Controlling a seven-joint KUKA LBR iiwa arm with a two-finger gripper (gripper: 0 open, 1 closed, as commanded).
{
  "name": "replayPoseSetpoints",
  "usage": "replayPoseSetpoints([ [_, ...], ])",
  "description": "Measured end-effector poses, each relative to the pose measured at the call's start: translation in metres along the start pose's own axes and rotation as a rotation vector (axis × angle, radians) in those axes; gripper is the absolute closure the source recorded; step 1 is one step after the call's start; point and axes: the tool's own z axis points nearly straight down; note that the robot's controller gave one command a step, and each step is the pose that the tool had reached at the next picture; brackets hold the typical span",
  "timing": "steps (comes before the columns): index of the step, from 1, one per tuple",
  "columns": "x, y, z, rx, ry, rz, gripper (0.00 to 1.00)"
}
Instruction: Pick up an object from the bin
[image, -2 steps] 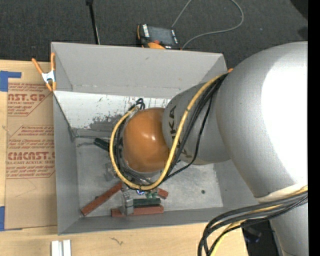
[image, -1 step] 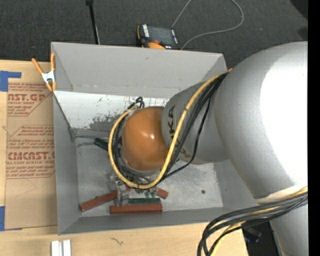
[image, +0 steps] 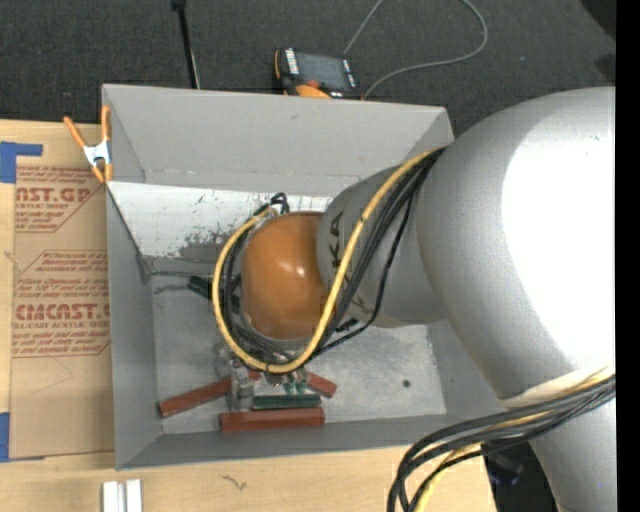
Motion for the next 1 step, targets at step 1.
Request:
replayPoseSetpoints([
  [1,-0.0156,0.015,-0.1507,0.0,-0.014,-0.024,1.0],
])
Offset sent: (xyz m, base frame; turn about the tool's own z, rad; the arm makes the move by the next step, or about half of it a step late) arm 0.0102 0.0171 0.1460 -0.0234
